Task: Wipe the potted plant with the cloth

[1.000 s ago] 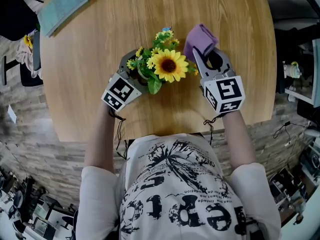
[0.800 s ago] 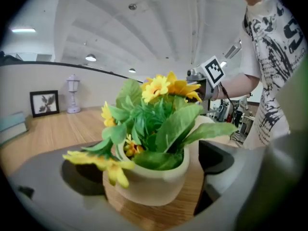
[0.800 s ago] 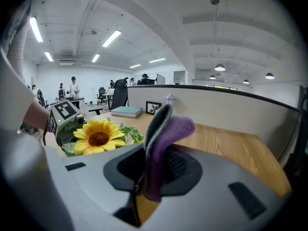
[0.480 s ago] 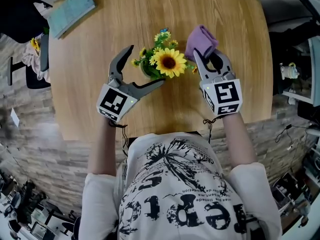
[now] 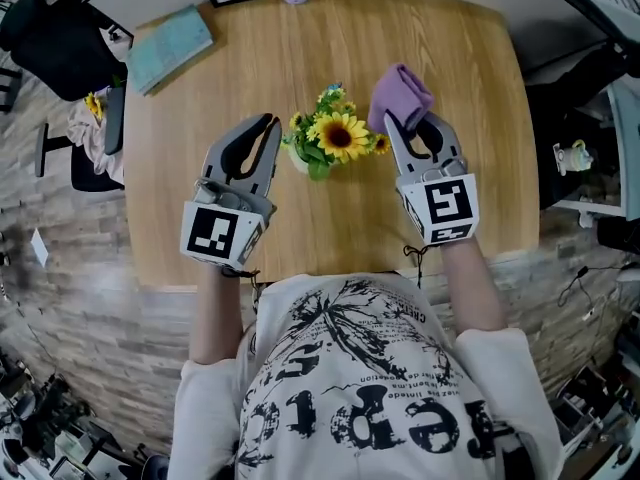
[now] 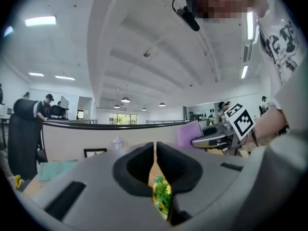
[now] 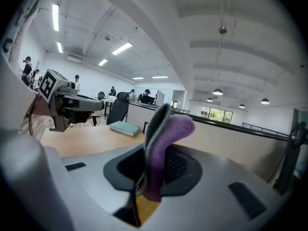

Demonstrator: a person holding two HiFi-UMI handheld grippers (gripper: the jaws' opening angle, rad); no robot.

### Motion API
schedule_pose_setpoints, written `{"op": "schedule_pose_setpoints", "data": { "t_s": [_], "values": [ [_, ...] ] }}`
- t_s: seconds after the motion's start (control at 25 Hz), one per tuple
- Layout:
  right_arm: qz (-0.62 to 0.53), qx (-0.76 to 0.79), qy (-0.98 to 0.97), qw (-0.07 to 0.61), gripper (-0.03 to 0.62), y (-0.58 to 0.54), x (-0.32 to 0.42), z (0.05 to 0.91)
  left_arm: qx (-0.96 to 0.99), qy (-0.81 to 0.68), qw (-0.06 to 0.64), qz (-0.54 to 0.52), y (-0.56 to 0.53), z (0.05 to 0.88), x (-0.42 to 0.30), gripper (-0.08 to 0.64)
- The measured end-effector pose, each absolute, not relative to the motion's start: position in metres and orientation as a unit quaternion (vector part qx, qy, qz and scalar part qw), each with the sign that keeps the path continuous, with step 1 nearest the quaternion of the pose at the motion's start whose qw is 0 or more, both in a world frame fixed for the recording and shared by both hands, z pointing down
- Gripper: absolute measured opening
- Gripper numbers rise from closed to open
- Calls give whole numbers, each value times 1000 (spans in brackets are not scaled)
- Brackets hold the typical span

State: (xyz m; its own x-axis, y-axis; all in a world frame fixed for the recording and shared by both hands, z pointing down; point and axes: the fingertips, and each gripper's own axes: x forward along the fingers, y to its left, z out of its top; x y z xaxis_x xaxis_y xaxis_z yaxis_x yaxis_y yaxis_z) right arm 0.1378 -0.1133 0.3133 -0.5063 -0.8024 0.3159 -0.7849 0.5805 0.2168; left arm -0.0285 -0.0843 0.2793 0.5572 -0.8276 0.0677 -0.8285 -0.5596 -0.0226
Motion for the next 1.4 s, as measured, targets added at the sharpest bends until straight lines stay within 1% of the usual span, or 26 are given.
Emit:
{"op": "schedule_pose_setpoints", "data": {
  "t_s": [0.04,0.08,0.28,0.4,0.64,0.96,1.2,1.4],
  "values": [
    [-24,459,-868,189,76,-111,138,308,877,-479,4,36,-82,275,-32,9],
    [-21,461,-868,182,75,-110,138,304,873,-487,2,37,-80,272,-35,5],
    [28,458,-879,133,74,-106,133,293,855,-517,5,35,-74,264,-47,5],
    [17,455,-880,137,72,-101,132,290,854,-519,14,41,-71,265,-46,5],
    [16,443,-887,129,66,-90,128,284,854,-516,8,70,-68,271,-44,5],
    [11,444,-889,113,60,-84,127,288,856,-512,13,70,-74,278,-44,5],
    [8,448,-887,113,60,-77,134,278,863,-500,0,75,-72,265,-36,5],
    [8,453,-885,106,60,-76,137,276,868,-486,-6,100,-74,275,-28,5]
  ]
}}
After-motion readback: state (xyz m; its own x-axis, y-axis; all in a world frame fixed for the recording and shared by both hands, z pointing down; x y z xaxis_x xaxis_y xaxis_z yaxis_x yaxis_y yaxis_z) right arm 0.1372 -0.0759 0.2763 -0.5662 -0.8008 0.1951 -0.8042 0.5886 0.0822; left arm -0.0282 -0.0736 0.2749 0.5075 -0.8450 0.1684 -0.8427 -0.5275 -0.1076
